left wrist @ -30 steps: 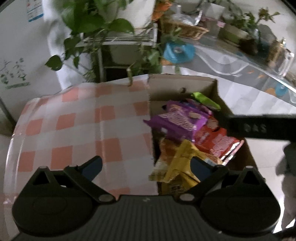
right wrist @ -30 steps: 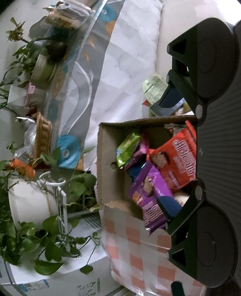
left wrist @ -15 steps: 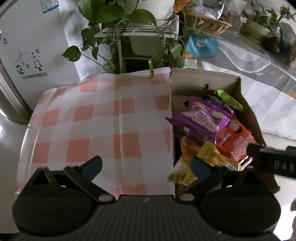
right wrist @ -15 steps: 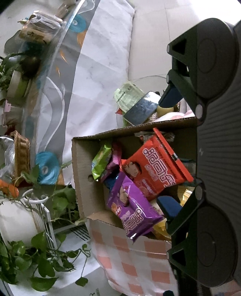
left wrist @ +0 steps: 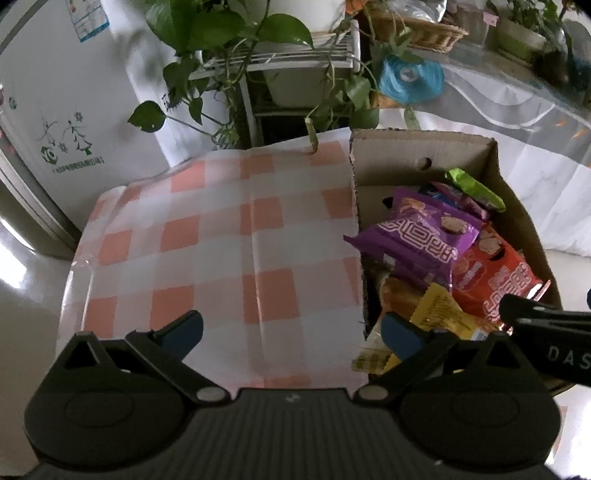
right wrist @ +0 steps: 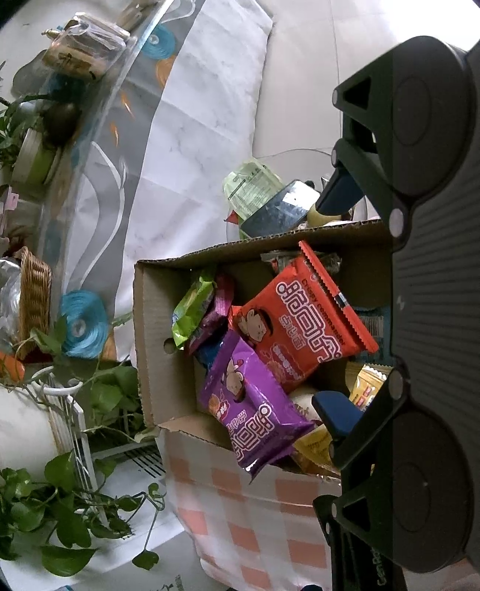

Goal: Organize snacks

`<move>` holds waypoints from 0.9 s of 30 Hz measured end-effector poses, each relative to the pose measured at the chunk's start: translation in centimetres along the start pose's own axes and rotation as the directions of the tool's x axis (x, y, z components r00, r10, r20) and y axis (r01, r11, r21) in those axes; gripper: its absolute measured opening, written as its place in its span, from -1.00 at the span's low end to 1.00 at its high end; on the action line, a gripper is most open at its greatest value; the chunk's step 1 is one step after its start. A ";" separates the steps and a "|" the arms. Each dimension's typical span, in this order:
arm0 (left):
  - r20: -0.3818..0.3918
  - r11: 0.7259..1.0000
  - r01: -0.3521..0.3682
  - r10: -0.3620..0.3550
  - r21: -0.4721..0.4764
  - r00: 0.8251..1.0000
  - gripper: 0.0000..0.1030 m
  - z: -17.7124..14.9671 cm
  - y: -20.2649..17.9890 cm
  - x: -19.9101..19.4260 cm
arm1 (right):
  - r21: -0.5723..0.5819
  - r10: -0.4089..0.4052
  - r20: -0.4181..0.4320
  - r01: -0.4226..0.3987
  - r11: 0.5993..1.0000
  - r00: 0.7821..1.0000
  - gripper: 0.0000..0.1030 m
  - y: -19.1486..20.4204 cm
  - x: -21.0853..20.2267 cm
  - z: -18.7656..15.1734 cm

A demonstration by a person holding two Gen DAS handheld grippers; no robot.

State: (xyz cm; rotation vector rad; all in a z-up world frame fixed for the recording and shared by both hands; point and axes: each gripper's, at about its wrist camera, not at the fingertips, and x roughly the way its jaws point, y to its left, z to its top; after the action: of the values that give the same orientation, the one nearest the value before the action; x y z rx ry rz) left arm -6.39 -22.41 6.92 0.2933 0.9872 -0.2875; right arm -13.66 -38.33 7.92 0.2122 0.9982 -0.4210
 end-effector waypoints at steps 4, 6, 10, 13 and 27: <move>0.012 0.999 -0.026 0.026 0.040 1.000 0.98 0.3 -0.4 -0.1 | 0.003 0.001 -0.009 -0.001 1.000 1.000 1.00 0.0 0.1 0.1; 0.015 0.998 -0.035 0.034 0.057 0.999 0.98 0.4 -0.5 -0.2 | 0.005 -0.001 -0.013 0.001 1.000 1.000 1.00 0.0 0.2 0.1; 0.015 0.995 -0.043 0.041 0.092 0.999 0.97 0.6 -0.8 -0.1 | 0.007 -0.003 -0.022 0.003 1.000 1.000 1.00 0.0 0.3 0.1; 0.014 0.992 -0.046 0.044 0.121 0.999 0.97 0.7 -0.9 0.0 | 0.009 -0.001 -0.036 0.001 1.000 0.999 1.00 0.0 0.5 0.1; 0.013 0.979 -0.056 0.055 0.198 0.998 0.97 0.8 -1.1 0.3 | 0.009 0.002 -0.060 -0.002 1.000 0.998 1.00 0.3 0.8 0.2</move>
State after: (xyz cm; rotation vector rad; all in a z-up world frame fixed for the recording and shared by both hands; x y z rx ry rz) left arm -6.06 -23.75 6.99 0.5006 0.9424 -0.3367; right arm -13.04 -38.35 7.36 0.2354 1.0553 -0.4197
